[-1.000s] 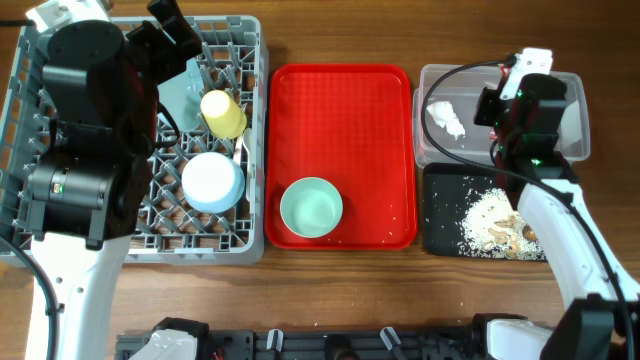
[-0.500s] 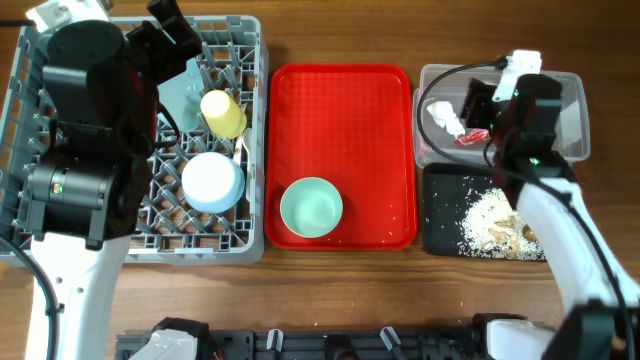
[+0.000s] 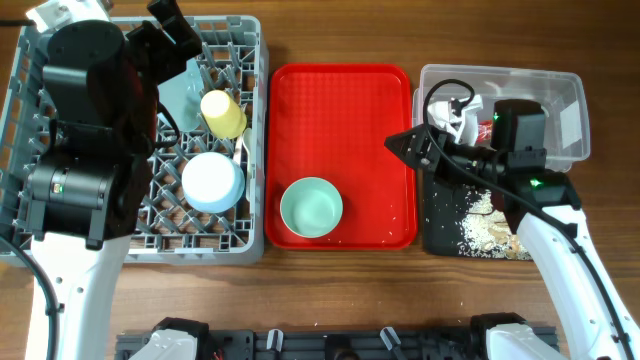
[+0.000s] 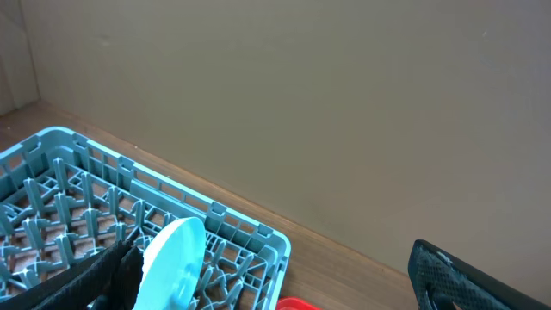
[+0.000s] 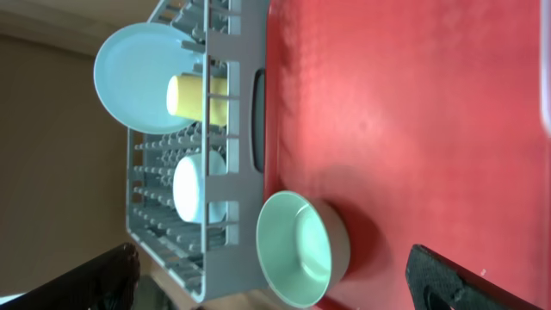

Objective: Sort waste into correct bins and load items into the dishwasher rack
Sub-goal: 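Carry the wrapper over the clear bin and release it, then raise the right gripper above the clear bin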

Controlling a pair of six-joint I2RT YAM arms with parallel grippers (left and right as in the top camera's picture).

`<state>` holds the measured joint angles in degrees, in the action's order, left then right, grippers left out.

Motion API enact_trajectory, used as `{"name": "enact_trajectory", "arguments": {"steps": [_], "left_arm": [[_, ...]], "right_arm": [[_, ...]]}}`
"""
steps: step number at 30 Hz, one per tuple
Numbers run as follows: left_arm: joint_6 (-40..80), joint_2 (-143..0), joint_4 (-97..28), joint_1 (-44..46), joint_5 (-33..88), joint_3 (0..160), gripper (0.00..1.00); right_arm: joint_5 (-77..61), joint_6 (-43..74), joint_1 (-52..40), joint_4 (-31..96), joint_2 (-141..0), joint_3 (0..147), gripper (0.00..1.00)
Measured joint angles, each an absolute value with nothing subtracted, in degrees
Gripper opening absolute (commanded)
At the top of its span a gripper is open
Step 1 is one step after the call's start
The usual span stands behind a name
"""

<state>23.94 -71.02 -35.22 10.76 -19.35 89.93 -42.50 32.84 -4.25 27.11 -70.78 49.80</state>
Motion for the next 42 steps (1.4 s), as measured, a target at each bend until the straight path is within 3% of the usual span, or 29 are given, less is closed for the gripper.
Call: {"name": "enact_trajectory", "arguments": {"steps": [3,7,13,17,22,30,42], "left_arm": [[23.9,-71.0,-35.2,10.8,-19.4,89.9,1.0],[23.9,-71.0,-35.2,10.8,-19.4,89.9,1.0],[23.9,-71.0,-35.2,10.8,-19.4,89.9,1.0],[23.9,-71.0,-35.2,10.8,-19.3,89.9,1.0],[23.9,-71.0,-35.2,10.8,-19.4,89.9,1.0],[24.0,-71.0,-35.2,10.8,-19.4,89.9,1.0],[23.9,-71.0,-35.2,10.8,-19.3,89.9,1.0]], "right_arm": [[-43.7,32.9,-4.3,28.3,-70.8,49.8,1.0],[-42.7,24.3,-4.5,29.6,-70.8,49.8,1.0],[-15.5,9.5,-6.2,34.6,-71.1,49.8,1.0],[-8.3,5.1,-6.2,33.1,-71.2,49.8,1.0],[-6.8,-3.4,-6.2,31.3,-69.7,51.4,1.0],[-7.0,-6.4,-6.2,23.0,-59.5,58.8,1.0],[-7.0,-6.8,-6.2,23.5,-66.6,58.8,1.0]]}}
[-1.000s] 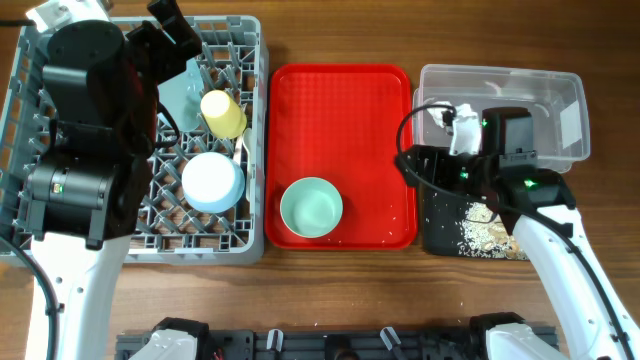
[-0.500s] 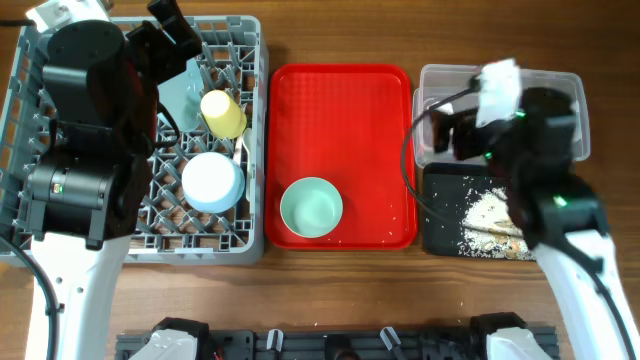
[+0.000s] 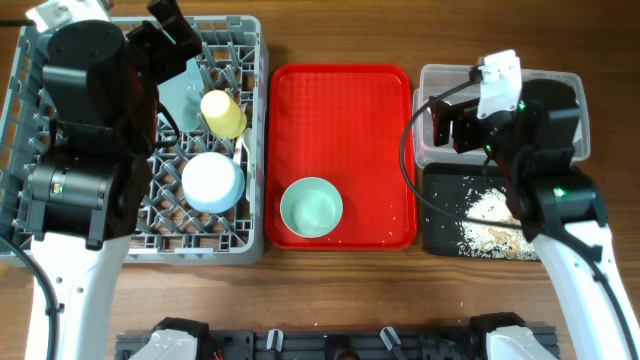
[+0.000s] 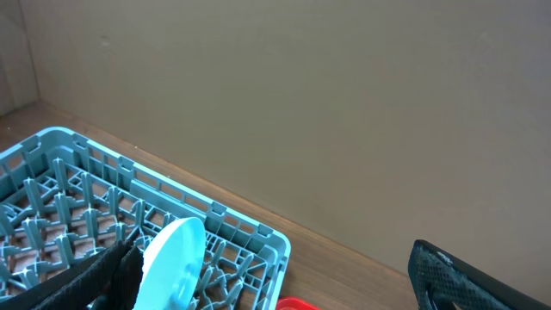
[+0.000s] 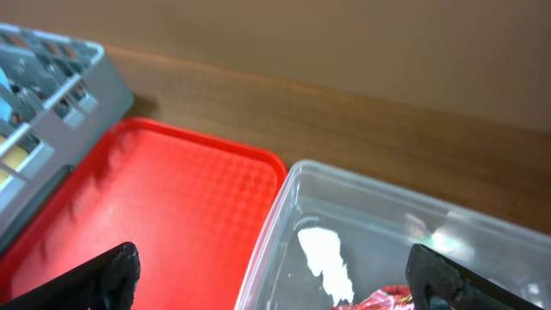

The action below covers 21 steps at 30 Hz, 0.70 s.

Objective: Sort waste into correct bins and load items into the dishwasher rack
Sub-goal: 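Raise the right gripper above the clear bin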

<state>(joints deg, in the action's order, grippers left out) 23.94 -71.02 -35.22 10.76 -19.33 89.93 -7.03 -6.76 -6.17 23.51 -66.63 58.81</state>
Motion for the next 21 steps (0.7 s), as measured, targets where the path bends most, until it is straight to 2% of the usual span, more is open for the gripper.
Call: {"name": "enact_trajectory", "arguments": {"steps": [9,21], "left_arm": [[23.9,-71.0,-35.2,10.8,-19.3,89.9,1.0],[23.9,-71.0,-35.2,10.8,-19.3,89.9,1.0]], "right_arm": [[-7.0,-6.8,-6.2,23.2,-76.7,58.8,1.0],[-7.0,-6.8,-6.2,23.2,-77.3,58.8,1.0]]}}
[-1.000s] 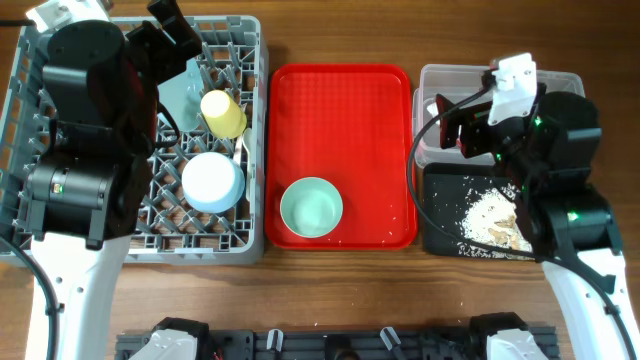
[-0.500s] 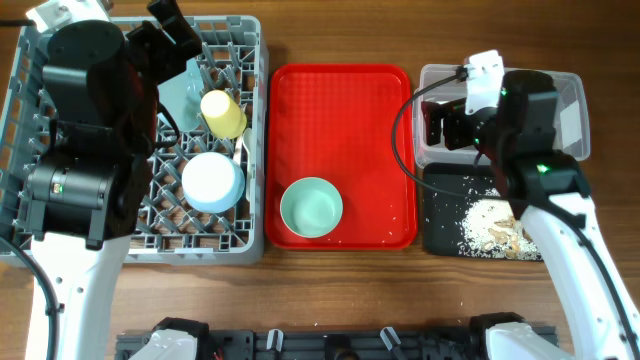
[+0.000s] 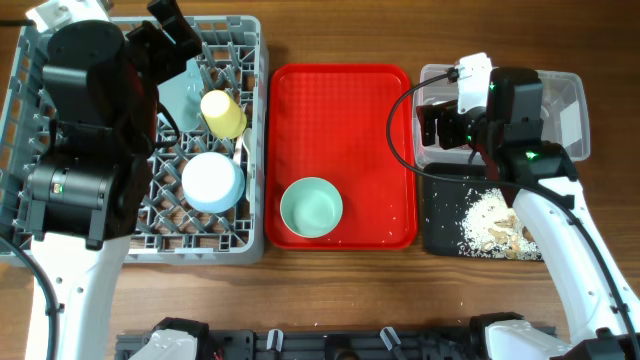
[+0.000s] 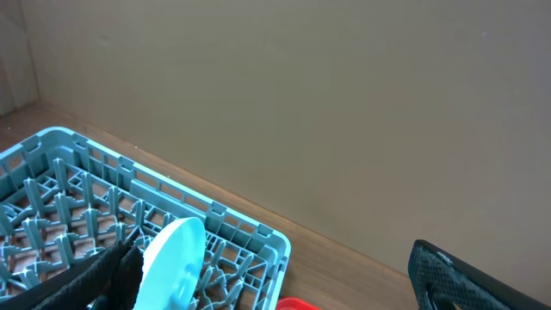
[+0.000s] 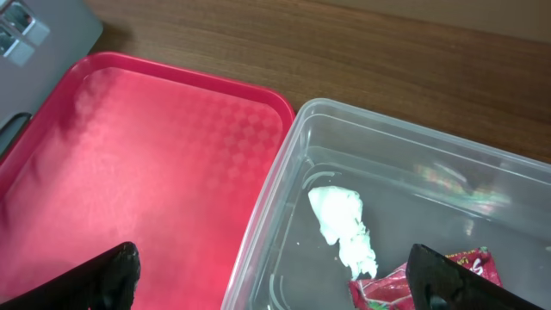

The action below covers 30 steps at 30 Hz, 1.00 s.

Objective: Sort waste into correct bins and load items into the dishwasher rack
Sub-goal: 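Raise the right gripper above the clear bin, then move the left gripper from the rack to the mint-green bowl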

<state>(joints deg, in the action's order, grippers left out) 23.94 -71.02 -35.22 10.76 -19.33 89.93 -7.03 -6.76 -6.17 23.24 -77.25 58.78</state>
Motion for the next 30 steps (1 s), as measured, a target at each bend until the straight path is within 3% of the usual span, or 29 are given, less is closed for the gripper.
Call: {"name": "enact_trajectory", "arguments": {"steps": [20,24,25,26,28,30], "left_arm": [[24.0,-71.0,-35.2,10.8,-19.0,89.9,1.0],[24.4,-71.0,-46.5,10.5,-8.8,90.0,1.0],[24.4,-71.2,-48.9,10.5,-5.6,89.8,0.94],[24.3,-71.4,-52.4,10.5,-2.6,89.9,0.45],[24.6,-72.0,-60.9,10.5,2.9,89.9,0.1],[24.6,-72.9,-67.1,10.6,5.5,89.9,0.04]], "right_arm": [[-7.0,-6.8,-6.2,23.3,-77.3,58.8,0.99],[-7.0,-6.8,-6.2,23.3,-77.3,58.8,1.0],[-7.0,-6.8,-6.2,23.3,-77.3,58.8,1.0],[-7.0,-6.8,-6.2,23.2,-77.3,58.8,1.0],[-7.0,-6.8,-6.2,23.2,-77.3,58.8,1.0],[-7.0,-6.8,-6.2,23.3,-77.3,58.8,1.0]]}}
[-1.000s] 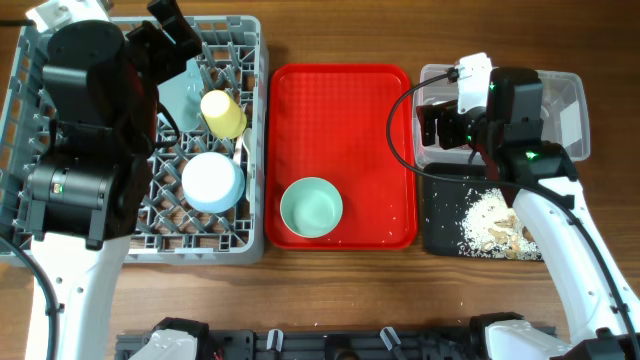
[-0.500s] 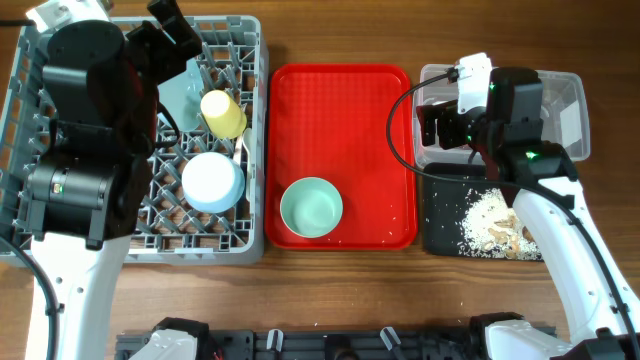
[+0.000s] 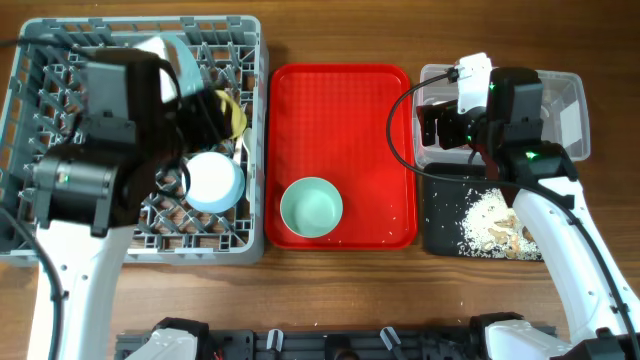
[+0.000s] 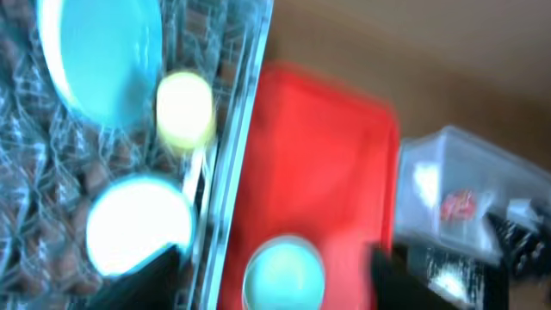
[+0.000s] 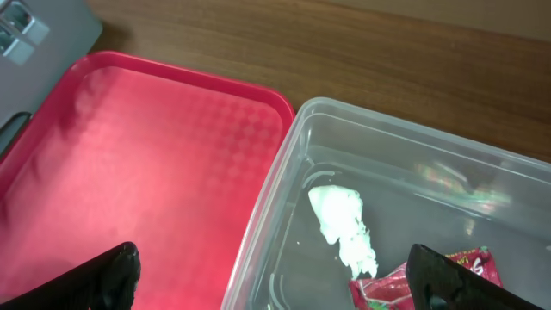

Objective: Sort waste into correct bins and load items into the dishwasher rack
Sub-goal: 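Move the left gripper from the rack to the mint-green bowl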

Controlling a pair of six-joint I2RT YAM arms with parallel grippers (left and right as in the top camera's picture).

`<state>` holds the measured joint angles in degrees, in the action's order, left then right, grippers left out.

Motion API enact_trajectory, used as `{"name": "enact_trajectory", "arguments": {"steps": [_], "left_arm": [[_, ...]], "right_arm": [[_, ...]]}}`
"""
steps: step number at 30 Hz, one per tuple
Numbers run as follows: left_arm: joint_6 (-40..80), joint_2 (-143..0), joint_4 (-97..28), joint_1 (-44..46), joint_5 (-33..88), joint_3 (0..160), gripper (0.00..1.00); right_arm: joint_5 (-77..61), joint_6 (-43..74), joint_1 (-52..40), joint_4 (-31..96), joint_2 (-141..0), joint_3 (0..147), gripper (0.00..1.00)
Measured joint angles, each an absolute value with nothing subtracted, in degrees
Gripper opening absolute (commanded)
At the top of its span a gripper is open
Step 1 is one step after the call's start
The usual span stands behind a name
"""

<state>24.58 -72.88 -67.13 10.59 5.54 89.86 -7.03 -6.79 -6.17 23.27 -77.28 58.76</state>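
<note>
A teal bowl [image 3: 311, 207] sits upright near the front of the red tray [image 3: 340, 110]; the blurred left wrist view also shows the bowl [image 4: 282, 271]. The grey dish rack [image 3: 30, 130] holds a yellow cup [image 3: 228, 112], a pale blue bowl [image 3: 212, 181] and a plate [image 4: 99, 52]. My left gripper [image 3: 205, 115] is open and empty above the rack's right side. At the left rim of the clear bin [image 5: 284, 164] my right gripper [image 5: 275, 284] is open and holds nothing. Inside that bin lie crumpled white paper [image 5: 344, 224] and a red wrapper [image 5: 405, 288].
A black bin [image 3: 480, 225] with pale food scraps stands in front of the clear bin, right of the tray. Bare wooden table runs along the front. The tray lies close between the rack and the two bins.
My left arm has turned: its camera faced the back wall and now looks down, blurred, on the rack, tray and bowl. The right arm and the objects are as before.
At first my right gripper reached open over the tray's right edge, its camera on the bowl and rack. Then it was up at the clear bin, later over that bin's left rim, where it stays. The left arm held still above the rack until its turn now.
</note>
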Motion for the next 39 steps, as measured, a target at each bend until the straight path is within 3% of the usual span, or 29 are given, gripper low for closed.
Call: {"name": "enact_trajectory", "arguments": {"steps": [3,7,11,16,22,28,30,33,39], "left_arm": [[24.6,-75.5,-76.7,12.5,8.5,89.9,0.04],[24.6,-78.8,-80.7,19.7,9.6,89.6,0.06],[25.8,-80.0,-75.2,28.2,9.9,85.7,0.13],[29.5,-81.8,-65.2,37.4,10.0,76.7,0.3],[31.9,-86.3,-54.3,44.4,8.7,68.5,0.28],[32.1,-89.6,-50.8,46.4,7.4,68.0,0.36],[32.1,-89.6,-49.3,46.4,7.3,68.0,0.43],[32.1,-89.6,-47.5,46.5,7.1,68.0,0.32],[32.1,-90.4,-45.0,47.9,6.9,68.0,0.29]], "right_arm": [[-7.0,-6.8,-6.2,23.2,-77.3,58.8,1.0],[-7.0,-6.8,-6.2,23.3,-77.3,58.8,1.0],[-7.0,-6.8,-6.2,23.3,-77.3,58.8,1.0],[-7.0,-6.8,-6.2,23.3,-77.3,58.8,1.0],[-7.0,-6.8,-6.2,23.3,-77.3,58.8,1.0],[-7.0,-6.8,-6.2,23.3,-77.3,58.8,1.0],[-7.0,-6.8,-6.2,23.3,-77.3,58.8,1.0],[-7.0,-6.8,-6.2,23.3,-77.3,58.8,1.0],[-7.0,-6.8,-6.2,23.3,-77.3,58.8,1.0]]}}
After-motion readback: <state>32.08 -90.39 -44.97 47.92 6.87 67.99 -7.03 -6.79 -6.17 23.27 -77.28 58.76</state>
